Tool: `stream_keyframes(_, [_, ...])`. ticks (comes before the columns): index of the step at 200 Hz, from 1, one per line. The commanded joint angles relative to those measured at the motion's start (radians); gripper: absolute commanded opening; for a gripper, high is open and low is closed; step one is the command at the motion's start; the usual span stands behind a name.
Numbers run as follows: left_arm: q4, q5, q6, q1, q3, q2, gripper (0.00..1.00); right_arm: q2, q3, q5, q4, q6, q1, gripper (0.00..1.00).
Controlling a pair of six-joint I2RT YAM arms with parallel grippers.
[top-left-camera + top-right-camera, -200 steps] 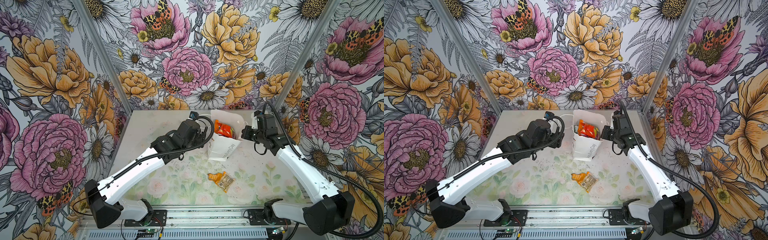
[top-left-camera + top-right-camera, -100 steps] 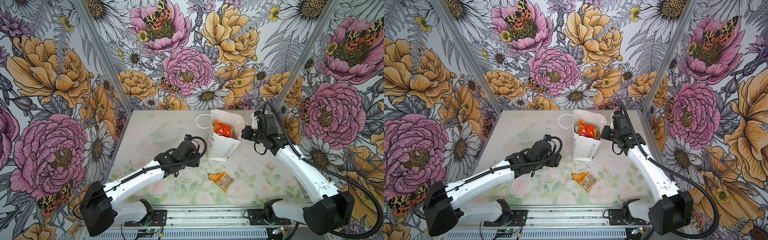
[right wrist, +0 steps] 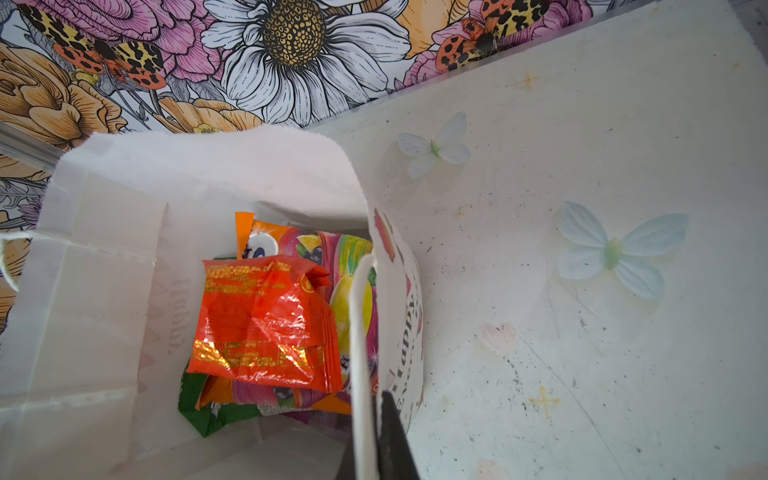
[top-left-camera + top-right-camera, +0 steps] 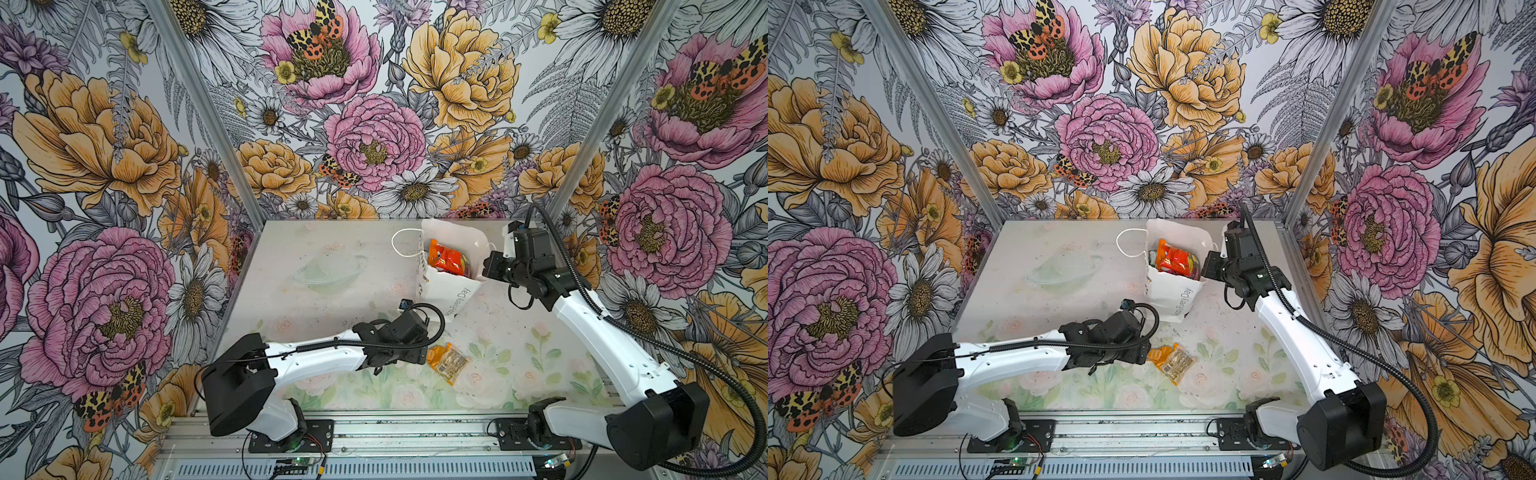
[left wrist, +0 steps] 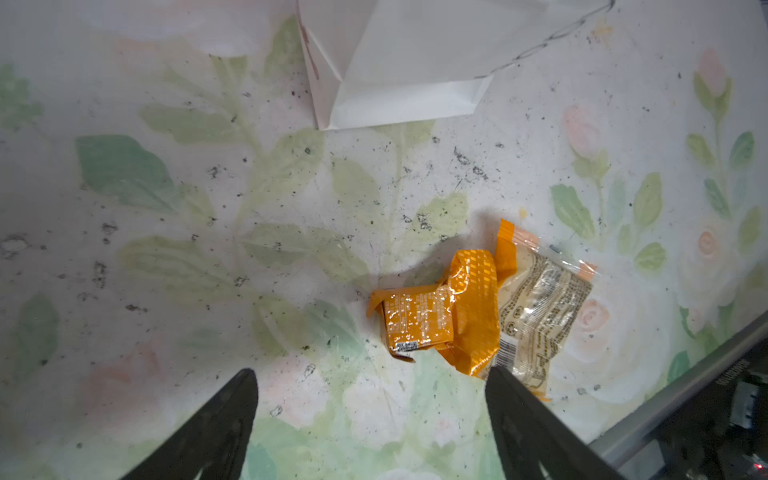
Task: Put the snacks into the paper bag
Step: 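Lower the left gripper and pinch the orange wrapped snack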
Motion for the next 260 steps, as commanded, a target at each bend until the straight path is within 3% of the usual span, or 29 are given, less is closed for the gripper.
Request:
stream_keyframes(1, [0.037, -0.001, -0.036, -0.018, 0.059, 0.055, 0.88, -0.006, -0.007, -0.012, -0.011, 0.000, -0.005, 0.00])
stream_keyframes(58, [0.023, -0.004, -0.059, -0.030, 0.116, 0.167, 0.87, -0.018, -0.023, -0.012, -0.008, 0.006, -0.005, 0.00])
stream_keyframes(135, [-0.030, 0.005, -0.058, -0.033, 0.184, 0.282, 0.80, -0.019, -0.027, -0.013, -0.004, 0.009, -0.004, 0.00])
stream_keyframes(215, [-0.121, 0.015, -0.021, -0.037, 0.206, 0.371, 0.53, -0.013, -0.030, -0.022, 0.001, 0.012, -0.004, 0.00])
stream_keyframes(260, [-0.175, -0.059, -0.011, -0.037, 0.193, 0.349, 0.46, -0.009, -0.026, -0.025, 0.003, 0.011, -0.004, 0.00])
